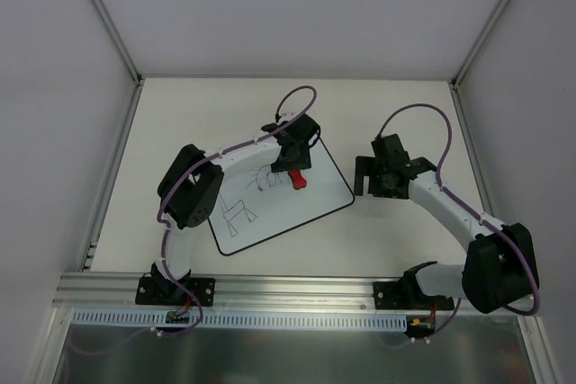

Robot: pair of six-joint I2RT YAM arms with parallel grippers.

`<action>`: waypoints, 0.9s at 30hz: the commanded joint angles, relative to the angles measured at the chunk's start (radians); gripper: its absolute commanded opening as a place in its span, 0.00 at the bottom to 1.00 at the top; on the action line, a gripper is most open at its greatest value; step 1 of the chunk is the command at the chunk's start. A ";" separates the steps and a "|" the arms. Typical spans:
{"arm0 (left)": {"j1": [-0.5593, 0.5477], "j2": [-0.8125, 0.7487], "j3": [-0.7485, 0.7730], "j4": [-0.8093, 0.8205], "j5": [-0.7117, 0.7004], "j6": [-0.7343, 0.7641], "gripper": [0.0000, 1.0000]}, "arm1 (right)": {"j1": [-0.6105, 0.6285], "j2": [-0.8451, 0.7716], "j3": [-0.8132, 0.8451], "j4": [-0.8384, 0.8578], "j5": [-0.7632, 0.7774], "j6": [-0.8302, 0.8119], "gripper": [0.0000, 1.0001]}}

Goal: Erase the whiteboard

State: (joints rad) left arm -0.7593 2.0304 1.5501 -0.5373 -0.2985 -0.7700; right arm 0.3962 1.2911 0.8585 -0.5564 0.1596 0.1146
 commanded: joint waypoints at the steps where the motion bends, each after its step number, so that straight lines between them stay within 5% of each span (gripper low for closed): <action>1: -0.028 0.017 0.050 -0.027 -0.027 0.001 0.61 | -0.005 -0.021 -0.018 0.055 -0.026 -0.007 0.99; 20: -0.040 0.059 0.067 -0.082 -0.019 -0.026 0.42 | -0.016 0.010 -0.042 0.090 -0.086 -0.023 0.99; 27: -0.040 0.074 0.070 -0.092 -0.001 -0.043 0.43 | -0.019 0.020 -0.038 0.104 -0.106 -0.029 0.99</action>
State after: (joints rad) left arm -0.7925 2.0823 1.5909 -0.5900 -0.2977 -0.7822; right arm 0.3843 1.3045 0.8185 -0.4808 0.0731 0.0998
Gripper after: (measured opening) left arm 0.426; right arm 0.991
